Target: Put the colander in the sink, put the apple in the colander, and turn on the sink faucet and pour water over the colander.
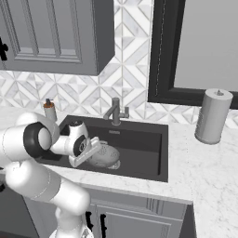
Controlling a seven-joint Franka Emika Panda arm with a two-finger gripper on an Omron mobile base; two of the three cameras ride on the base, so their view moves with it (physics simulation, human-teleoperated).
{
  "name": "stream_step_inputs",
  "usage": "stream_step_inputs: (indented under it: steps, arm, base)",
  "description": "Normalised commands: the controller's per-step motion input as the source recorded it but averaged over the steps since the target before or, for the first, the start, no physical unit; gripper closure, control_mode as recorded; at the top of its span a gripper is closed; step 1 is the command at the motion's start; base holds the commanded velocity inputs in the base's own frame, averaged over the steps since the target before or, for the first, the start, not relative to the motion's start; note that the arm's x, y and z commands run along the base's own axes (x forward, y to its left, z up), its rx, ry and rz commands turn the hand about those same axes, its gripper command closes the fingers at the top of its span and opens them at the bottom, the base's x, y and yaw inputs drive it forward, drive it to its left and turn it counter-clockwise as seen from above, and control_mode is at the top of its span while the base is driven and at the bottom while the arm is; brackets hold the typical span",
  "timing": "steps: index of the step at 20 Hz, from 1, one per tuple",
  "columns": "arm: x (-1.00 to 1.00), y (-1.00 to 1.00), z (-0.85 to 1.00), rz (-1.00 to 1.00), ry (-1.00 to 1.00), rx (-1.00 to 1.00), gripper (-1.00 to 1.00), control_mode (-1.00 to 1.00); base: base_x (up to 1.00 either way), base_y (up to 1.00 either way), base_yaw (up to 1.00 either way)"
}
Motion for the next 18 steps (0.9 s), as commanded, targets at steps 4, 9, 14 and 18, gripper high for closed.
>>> stream_step_inputs:
  steps: [4, 9, 14, 18]
  arm:
    - [0.46, 0.26, -0.04, -0.32, 0.0, 0.0, 1.0, -1.0]
    - [0.45, 0.27, 0.0, -0.32, 0.0, -0.01, 1.0, -1.0]
    - [0.25, 0.33, 0.0, -0.3, -0.03, -0.04, 1.0, -1.0]
    - [0.29, 0.34, 0.0, -0.35, -0.04, -0.09, 1.0, -1.0]
  base:
    - [0.0, 0.0, 0.0]
    - [0.0, 0.0, 0.0]
    - [0.0, 0.0, 0.0]
    - [0.0, 0.0, 0.0]
